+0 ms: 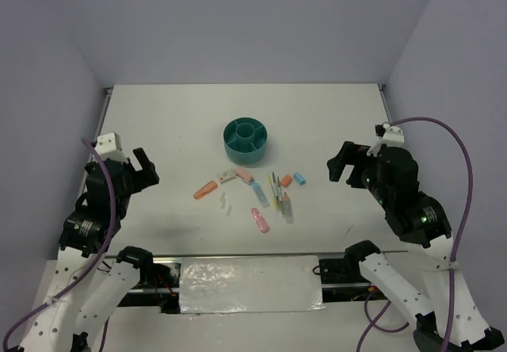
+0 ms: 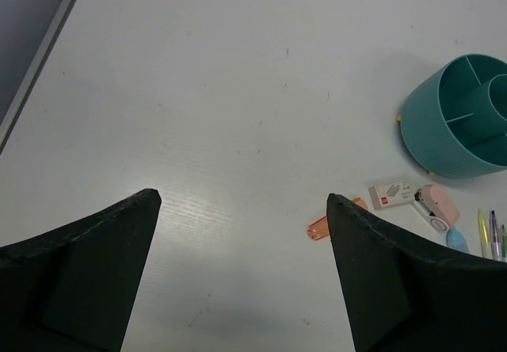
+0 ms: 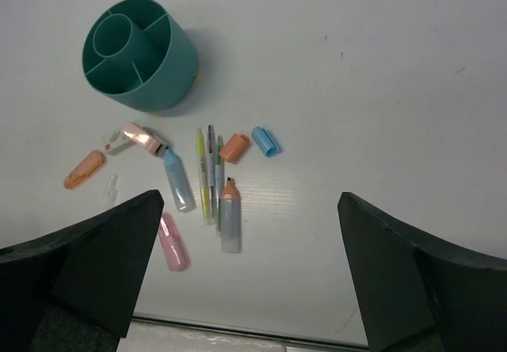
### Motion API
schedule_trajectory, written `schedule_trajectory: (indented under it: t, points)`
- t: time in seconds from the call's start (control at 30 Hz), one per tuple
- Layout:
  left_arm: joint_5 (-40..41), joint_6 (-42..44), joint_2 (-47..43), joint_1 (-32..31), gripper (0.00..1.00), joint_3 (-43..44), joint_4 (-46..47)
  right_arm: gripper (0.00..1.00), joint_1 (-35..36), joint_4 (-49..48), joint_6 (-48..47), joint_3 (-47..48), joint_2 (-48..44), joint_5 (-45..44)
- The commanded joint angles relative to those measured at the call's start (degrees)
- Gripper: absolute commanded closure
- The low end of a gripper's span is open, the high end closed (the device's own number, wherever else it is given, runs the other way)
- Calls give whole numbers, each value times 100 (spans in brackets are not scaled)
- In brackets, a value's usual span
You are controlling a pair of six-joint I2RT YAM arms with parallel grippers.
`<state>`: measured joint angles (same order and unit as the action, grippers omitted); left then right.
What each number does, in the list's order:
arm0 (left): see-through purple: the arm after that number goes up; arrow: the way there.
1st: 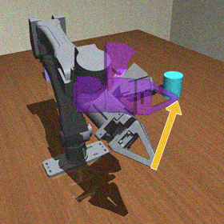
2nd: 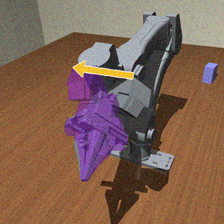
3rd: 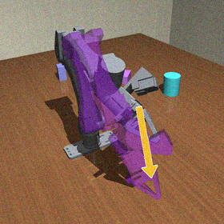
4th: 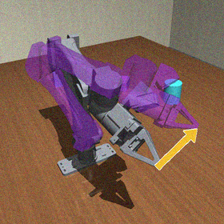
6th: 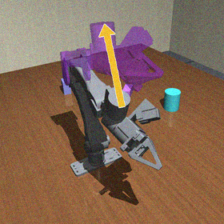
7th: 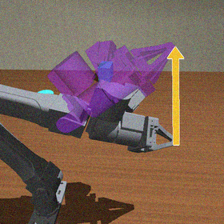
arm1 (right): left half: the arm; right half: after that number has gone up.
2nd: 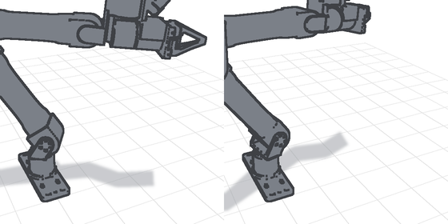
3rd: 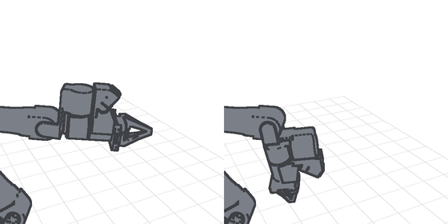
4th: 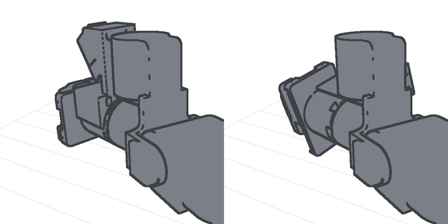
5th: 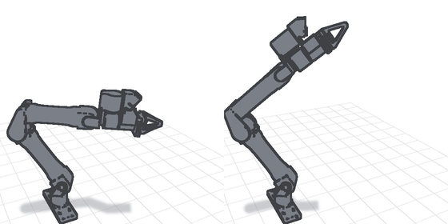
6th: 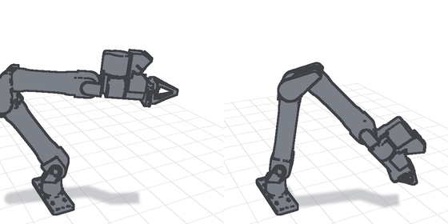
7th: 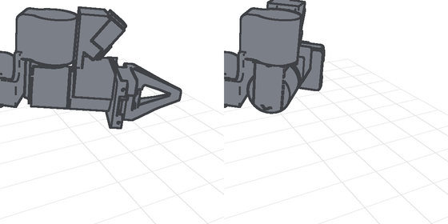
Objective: Sort the stationery into containers
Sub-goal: Pick up the pen from the center of the board.
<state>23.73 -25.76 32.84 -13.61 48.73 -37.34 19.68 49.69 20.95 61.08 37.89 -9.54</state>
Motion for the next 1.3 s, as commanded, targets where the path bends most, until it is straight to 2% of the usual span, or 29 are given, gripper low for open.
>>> schedule_trajectory:
  t: [0.0,0.1,0.17,0.2,0.27,0.3,0.33,0.37,0.4,0.43,0.53,0.57,0.67,0.8,0.97,1.1,1.27]
  points:
    - [35,-61,-120,25,0,5,157,0,-8,-267,-100,185,-19,215]
    - [106,-96,-173,25,1,-4,148,0,-8,-564,-126,194,25,1039]
    - [150,-122,-164,25,1,-4,122,0,-8,-1055,-293,19,-27,2039]
    - [167,-122,-164,25,1,-4,113,0,0,-1519,-250,-121,25,2810]
    - [176,-131,-155,25,1,-4,104,0,62,-1568,-126,-18,392,3098]
    - [168,-131,-155,25,1,5,113,0,193,-1289,-135,244,691,2838]
    - [159,-122,-146,25,1,5,113,0,733,-1130,-187,394,1329,2426]
    - [150,-122,-146,16,1,-4,113,0,1078,-815,-162,526,1640,1865]
    - [150,-122,-146,16,1,-4,104,0,1343,-664,-127,780,1939,789]
    - [141,-122,-155,16,1,5,104,1,1676,-567,-4,861,2481,448]
    - [106,-105,-173,-10,1,-21,139,21,1951,-583,163,897,3283,-108]
    - [62,-87,-173,-37,1,-30,148,39,2100,-601,216,871,3443,-223]
    - [1,-78,-120,-98,1,-21,148,55,2268,-942,357,616,3997,-390]
    - [-96,-26,-32,-160,1,-22,183,58,2286,-1400,392,212,4498,-452]
    - [-149,-17,12,-186,1,-22,201,60,2321,-1681,287,211,5253,-277]
    - [-149,-17,38,-195,1,-22,192,64,2338,-1875,252,194,5561,-250]
    - [-70,-52,73,-195,1,-13,148,65,2338,-1981,217,290,5940,-285]
